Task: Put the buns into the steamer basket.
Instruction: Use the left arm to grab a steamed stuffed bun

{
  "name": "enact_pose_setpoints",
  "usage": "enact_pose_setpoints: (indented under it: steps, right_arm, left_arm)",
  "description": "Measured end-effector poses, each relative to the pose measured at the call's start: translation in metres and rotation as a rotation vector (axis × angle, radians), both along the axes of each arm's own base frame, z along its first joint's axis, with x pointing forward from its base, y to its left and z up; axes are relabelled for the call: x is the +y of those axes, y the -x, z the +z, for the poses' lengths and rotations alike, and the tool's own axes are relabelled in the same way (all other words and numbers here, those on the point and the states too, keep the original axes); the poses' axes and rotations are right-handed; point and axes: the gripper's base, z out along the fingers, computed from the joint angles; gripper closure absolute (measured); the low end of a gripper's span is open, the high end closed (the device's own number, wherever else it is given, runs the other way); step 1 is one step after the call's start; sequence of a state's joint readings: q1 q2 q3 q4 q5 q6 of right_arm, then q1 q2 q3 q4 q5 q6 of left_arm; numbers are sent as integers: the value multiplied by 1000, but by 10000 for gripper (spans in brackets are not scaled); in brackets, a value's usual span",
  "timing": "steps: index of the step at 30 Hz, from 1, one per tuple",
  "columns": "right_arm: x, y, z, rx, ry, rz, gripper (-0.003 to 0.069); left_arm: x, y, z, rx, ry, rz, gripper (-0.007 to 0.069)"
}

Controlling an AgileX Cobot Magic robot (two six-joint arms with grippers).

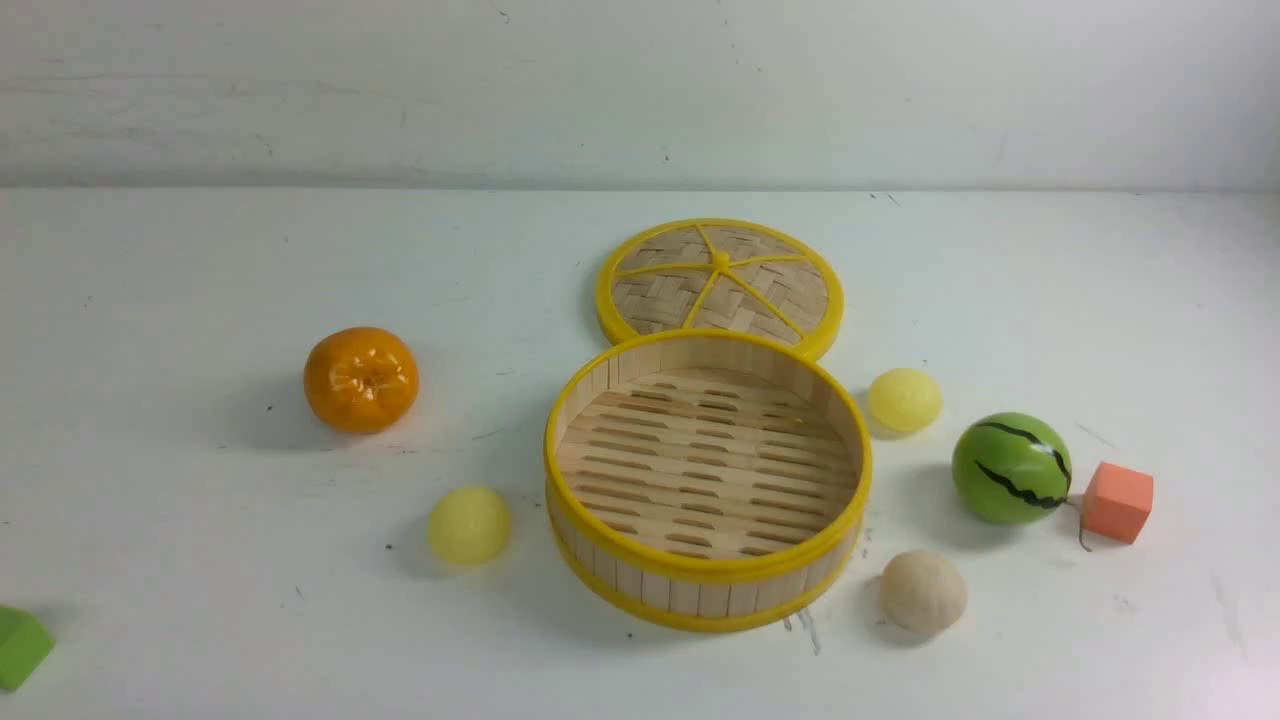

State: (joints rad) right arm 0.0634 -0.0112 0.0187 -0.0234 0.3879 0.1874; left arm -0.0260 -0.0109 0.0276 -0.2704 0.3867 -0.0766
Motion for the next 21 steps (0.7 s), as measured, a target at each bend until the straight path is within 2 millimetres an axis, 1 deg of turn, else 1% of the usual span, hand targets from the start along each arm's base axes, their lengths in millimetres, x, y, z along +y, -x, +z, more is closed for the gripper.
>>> enact_pose_setpoints:
  steps: [11, 12, 13, 19, 21]
  right_arm:
    - [0, 0, 0, 0, 0, 0, 420]
    - [0, 0, 0, 0, 0, 0, 420]
    - [0, 0, 0, 0, 0, 0, 420]
    - [0, 0, 0, 0, 0, 0, 420]
    - [0, 0, 0, 0, 0, 0, 420]
  left_arm:
    - [1, -1, 2, -24, 2, 7, 387]
    - [0, -2, 5, -55, 50, 19, 387]
    - [0, -2, 6, -64, 61, 22, 387]
    - [-2, -4, 20, -132, 640, 101, 387]
    - [-1, -4, 23, -151, 756, 120, 387]
